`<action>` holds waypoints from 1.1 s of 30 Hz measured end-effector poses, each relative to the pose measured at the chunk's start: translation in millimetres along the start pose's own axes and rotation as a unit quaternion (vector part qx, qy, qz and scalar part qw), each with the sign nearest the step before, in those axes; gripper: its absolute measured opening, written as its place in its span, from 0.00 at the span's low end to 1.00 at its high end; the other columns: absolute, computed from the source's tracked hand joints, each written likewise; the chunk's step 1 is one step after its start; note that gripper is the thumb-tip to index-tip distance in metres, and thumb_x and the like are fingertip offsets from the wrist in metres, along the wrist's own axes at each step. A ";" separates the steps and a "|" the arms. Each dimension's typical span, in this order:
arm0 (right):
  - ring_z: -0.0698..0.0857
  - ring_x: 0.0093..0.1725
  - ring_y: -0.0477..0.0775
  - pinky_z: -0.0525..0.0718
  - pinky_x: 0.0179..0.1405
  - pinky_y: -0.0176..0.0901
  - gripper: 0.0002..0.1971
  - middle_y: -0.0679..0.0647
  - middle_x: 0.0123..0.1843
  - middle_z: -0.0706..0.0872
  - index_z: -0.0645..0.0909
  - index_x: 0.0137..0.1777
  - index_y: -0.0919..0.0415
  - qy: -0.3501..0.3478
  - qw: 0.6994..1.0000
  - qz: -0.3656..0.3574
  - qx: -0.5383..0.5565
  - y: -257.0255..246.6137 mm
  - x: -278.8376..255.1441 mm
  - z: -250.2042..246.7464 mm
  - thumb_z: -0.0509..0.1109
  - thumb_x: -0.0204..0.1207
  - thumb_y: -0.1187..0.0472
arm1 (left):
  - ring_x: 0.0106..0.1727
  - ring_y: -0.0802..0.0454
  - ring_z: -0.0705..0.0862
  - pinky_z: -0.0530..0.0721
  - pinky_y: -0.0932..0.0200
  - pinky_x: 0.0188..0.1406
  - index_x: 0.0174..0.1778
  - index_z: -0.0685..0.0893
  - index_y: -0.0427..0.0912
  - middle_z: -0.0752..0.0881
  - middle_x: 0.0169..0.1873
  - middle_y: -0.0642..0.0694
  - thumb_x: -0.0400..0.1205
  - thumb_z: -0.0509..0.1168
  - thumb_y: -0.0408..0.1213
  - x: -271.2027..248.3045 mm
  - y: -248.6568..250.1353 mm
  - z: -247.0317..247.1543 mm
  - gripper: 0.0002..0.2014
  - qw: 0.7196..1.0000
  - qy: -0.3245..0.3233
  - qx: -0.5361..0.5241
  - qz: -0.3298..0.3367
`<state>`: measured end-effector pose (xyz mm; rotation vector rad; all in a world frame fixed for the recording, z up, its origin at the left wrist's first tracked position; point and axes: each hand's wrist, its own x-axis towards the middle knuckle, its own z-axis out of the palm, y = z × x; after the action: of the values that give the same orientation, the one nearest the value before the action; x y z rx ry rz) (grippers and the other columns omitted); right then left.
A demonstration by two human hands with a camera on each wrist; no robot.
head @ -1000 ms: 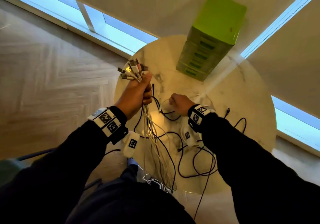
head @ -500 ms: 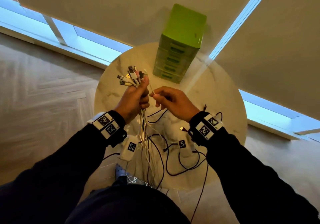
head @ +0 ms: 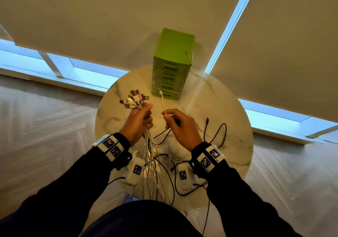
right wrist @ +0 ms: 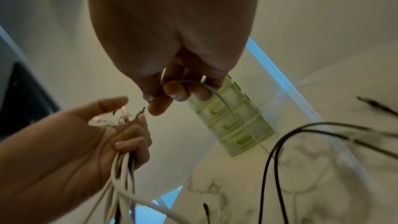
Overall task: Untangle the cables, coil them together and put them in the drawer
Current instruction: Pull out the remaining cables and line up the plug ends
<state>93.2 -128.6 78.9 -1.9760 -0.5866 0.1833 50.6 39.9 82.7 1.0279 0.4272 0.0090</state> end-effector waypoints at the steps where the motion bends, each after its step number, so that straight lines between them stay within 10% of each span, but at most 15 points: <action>1: 0.87 0.37 0.46 0.84 0.41 0.37 0.10 0.50 0.36 0.88 0.86 0.61 0.54 -0.018 0.999 -0.022 -0.024 -0.9 -0.5 -0.3 0.67 0.86 0.54 | 0.29 0.57 0.62 0.64 0.62 0.28 0.39 0.71 0.52 0.63 0.27 0.54 0.88 0.64 0.42 -1.3 0.1 0.6 0.12 1.000 -0.011 -0.004 0.002; 10: 0.86 0.40 0.51 0.79 0.40 0.41 0.11 0.51 0.46 0.91 0.86 0.59 0.56 -0.053 0.963 -0.161 -0.210 -1.1 -2.7 4.9 0.65 0.87 0.52 | 0.28 0.58 0.70 0.66 0.59 0.29 0.42 0.77 0.49 0.71 0.31 0.53 0.89 0.60 0.54 1.2 -9.6 3.6 0.15 0.995 -0.004 0.093 0.022; 19: 0.82 0.47 0.41 0.65 0.64 0.54 0.07 0.44 0.40 0.86 0.81 0.44 0.47 -0.090 0.975 0.020 -0.201 20.0 -1.2 -0.3 0.69 0.79 0.46 | 0.29 0.55 0.58 0.56 0.53 0.32 0.45 0.73 0.45 0.57 0.33 0.45 0.88 0.52 0.59 -13.8 -8.1 14.9 0.20 0.987 -0.020 0.145 0.069; 25: 0.82 0.56 0.40 0.68 0.68 0.64 0.08 0.35 0.45 0.86 0.80 0.42 0.38 -0.172 0.964 0.064 -0.190 47.9 4.8 4.7 0.65 0.75 0.38 | 0.34 0.55 0.73 0.73 0.56 0.35 0.55 0.79 0.45 0.79 0.38 0.46 0.92 0.50 0.54 -9.1 -4.4 18.3 0.18 0.973 0.008 0.207 0.104; 29: 0.80 0.59 0.46 0.69 0.64 0.58 0.12 0.40 0.50 0.87 0.82 0.49 0.46 -0.207 0.945 0.094 -0.235 65.9 7.9 9.0 0.64 0.81 0.41 | 0.40 0.50 0.83 0.85 0.54 0.55 0.50 0.77 0.43 0.70 0.27 0.52 0.92 0.46 0.52 -7.1 14.6 28.3 0.19 0.967 0.030 0.206 0.148; 33: 0.86 0.47 0.53 0.82 0.57 0.55 0.17 0.50 0.44 0.89 0.82 0.45 0.58 -0.217 0.960 0.106 -0.140 92.6 5.8 2.9 0.59 0.89 0.49 | 0.26 0.54 0.72 0.82 0.55 0.30 0.39 0.70 0.47 0.64 0.26 0.52 0.91 0.47 0.55 -3.7 46.7 31.3 0.20 0.979 0.009 0.126 0.161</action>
<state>127.0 -156.7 -2.8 -2.2905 -0.7081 0.7156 67.0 37.7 136.5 1.3403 0.2780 0.2590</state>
